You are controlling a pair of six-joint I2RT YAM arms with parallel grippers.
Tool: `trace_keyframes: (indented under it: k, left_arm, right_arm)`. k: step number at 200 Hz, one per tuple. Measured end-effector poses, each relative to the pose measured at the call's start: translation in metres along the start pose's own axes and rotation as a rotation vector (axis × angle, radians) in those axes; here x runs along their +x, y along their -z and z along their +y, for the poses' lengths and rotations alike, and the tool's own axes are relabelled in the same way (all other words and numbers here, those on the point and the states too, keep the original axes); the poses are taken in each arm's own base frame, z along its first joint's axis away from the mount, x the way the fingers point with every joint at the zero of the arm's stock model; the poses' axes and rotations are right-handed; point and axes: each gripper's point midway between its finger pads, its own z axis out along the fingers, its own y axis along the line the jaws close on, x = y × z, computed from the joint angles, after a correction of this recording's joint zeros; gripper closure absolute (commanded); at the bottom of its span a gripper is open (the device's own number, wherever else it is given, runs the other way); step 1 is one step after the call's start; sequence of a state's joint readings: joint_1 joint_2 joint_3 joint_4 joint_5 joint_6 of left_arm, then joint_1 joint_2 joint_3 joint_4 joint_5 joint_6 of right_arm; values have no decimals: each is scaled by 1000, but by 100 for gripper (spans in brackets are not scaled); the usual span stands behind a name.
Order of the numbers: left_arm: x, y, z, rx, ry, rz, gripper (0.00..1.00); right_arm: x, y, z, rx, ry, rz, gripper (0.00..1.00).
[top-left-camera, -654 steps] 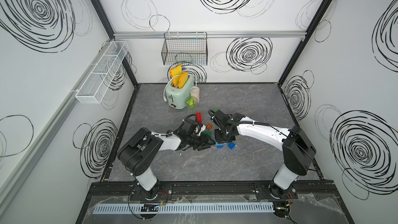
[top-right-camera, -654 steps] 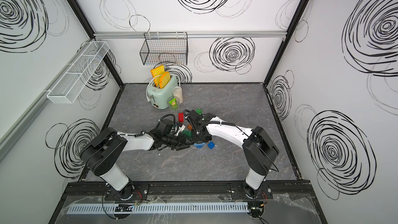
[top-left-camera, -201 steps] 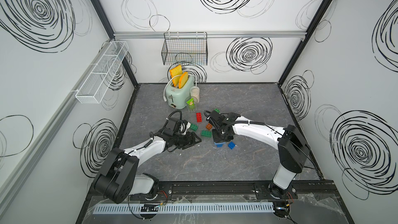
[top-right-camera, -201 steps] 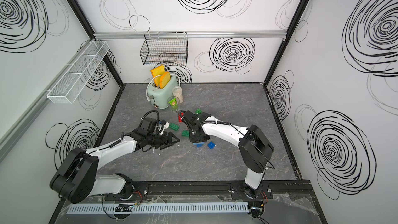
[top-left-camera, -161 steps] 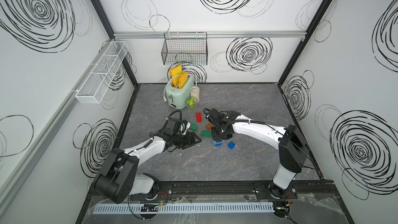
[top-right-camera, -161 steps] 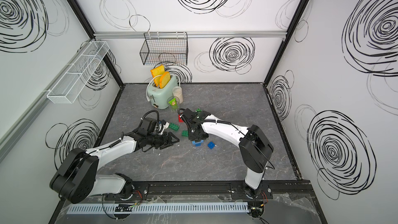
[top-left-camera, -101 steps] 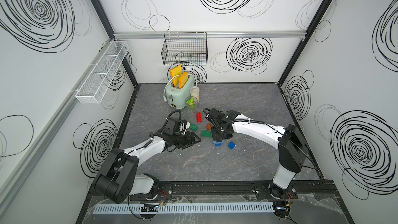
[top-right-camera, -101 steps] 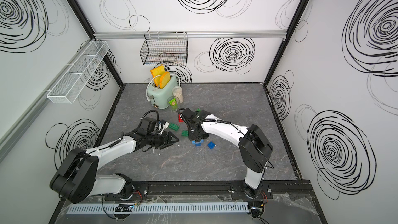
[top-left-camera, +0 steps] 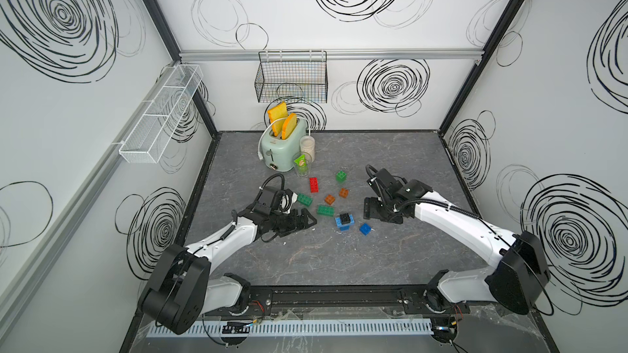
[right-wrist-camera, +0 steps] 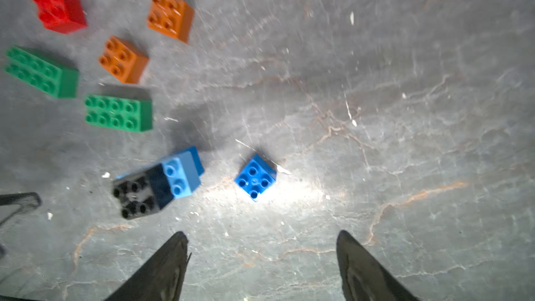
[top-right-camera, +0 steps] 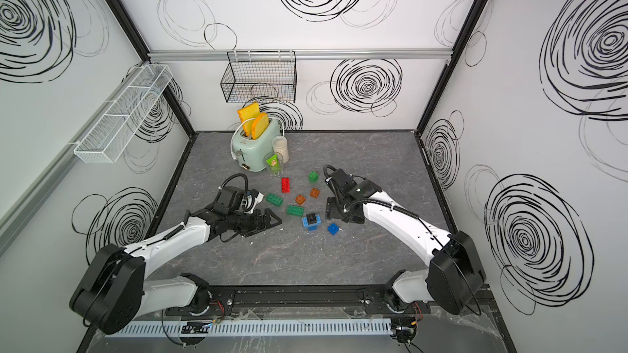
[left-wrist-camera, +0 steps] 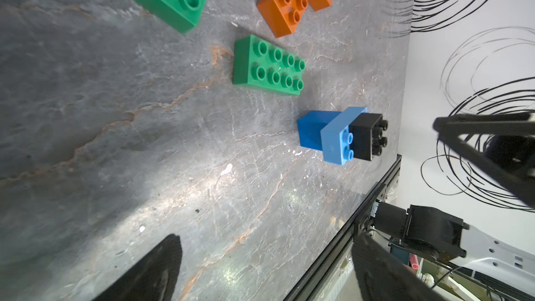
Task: Assemble the letter f with lego
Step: Assemble the lego brick with the lego brick, then move the lego brick at the center of the board.
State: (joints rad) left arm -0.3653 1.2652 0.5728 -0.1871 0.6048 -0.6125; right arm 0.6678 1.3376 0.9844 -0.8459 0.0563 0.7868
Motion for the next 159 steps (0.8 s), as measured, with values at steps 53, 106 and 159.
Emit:
trace_keyframes:
  k: [53,106,159]
  left_arm:
    - [4,0,5,-18,11,12,5]
    - [6,0,5,-16,16,17,2]
    - [5,4,-1,3,7,4,2]
  right_arm:
    - [49,-44,-20,-21,-80,168,25]
    - [57,-66,-19,-23,-99,205,25]
    - [44,-79,-23,42,-93,177,24]
